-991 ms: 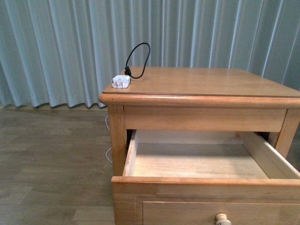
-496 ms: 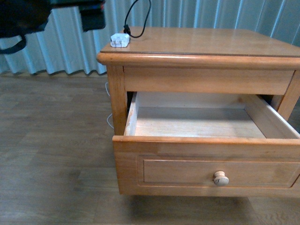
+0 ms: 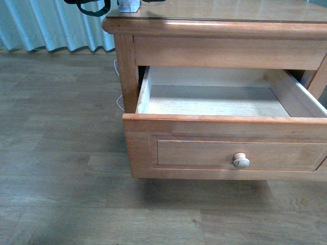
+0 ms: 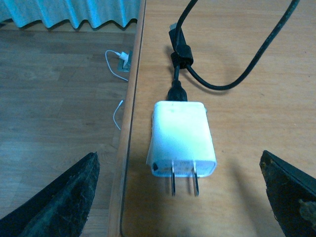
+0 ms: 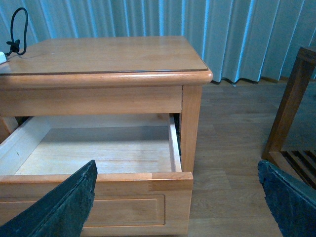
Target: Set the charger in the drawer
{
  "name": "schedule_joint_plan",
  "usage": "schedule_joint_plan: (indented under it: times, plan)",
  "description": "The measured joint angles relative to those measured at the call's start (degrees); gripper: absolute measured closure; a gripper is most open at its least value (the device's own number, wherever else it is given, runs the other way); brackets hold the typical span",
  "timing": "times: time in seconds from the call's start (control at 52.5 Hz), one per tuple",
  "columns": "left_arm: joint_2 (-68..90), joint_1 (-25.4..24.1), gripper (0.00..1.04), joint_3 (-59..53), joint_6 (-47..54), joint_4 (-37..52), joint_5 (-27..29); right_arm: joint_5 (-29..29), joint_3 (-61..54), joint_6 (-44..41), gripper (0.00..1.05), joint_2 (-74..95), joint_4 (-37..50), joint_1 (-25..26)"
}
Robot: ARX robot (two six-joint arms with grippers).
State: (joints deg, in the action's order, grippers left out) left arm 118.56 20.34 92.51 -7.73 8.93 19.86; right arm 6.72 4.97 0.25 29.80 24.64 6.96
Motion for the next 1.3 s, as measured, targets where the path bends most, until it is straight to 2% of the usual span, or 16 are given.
schedule_joint_plan:
  times: [0.381,0.534,0.61,0.705,0.972,1.068,1.296]
  plan:
    - [4.52,0.37,0.08,4.83,1.95,-2.25,2.82,0.0,0.0,0.0,0.08,0.0,0.0,0.0]
    - [5.03,0.33,0.35,4.87,3.04,-2.8,4.07,0.0,0.0,0.0,0.08,0.0,0.0,0.0]
    - [5.03,0.33,0.53,4.85,3.37,-2.8,4.28,0.0,0.0,0.0,0.08,0.0,0.0,0.0]
    - [5.03,0.35,0.64,4.81,3.63,-2.8,4.52,0.0,0.0,0.0,0.08,0.0,0.0,0.0]
    - [1.81,0.9,0.65,0.13,3.58,-0.94,3.48,0.0,0.0,0.0,0.08,-0.02,0.0,0.0]
    - [-1.03,1.86,0.65,-3.02,3.1,0.04,0.63,0.0,0.0,0.0,0.08,-0.02,0.0,0.0]
    - [-9.29,7.43,0.65,-11.5,2.49,3.58,-4.87,0.0,0.0,0.0,0.08,-0.02,0.0,0.0]
